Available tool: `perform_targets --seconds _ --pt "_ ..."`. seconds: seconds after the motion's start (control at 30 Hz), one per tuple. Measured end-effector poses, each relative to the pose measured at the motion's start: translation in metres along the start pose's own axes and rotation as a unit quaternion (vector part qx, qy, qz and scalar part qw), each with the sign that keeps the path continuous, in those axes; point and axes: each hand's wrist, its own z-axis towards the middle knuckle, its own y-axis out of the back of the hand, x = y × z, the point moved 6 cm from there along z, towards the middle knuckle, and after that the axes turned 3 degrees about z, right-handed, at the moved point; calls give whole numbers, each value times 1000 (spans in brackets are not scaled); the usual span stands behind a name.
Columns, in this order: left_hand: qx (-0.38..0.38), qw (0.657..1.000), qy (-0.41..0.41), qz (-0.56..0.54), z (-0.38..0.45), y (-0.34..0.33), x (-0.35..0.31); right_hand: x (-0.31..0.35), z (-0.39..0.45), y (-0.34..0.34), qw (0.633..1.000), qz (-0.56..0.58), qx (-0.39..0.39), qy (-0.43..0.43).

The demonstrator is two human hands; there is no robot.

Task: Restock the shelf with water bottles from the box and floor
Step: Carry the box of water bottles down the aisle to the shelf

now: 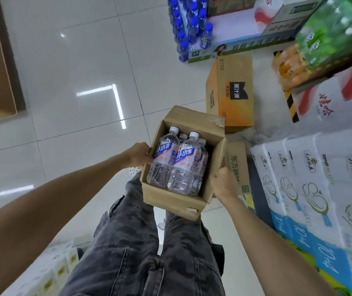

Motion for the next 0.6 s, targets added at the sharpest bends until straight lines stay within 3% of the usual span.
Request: perform_targets --seconds 0.6 --pt "-80 965 78 -239 -34 183 266 352 -2 -105 971 -162 83 157"
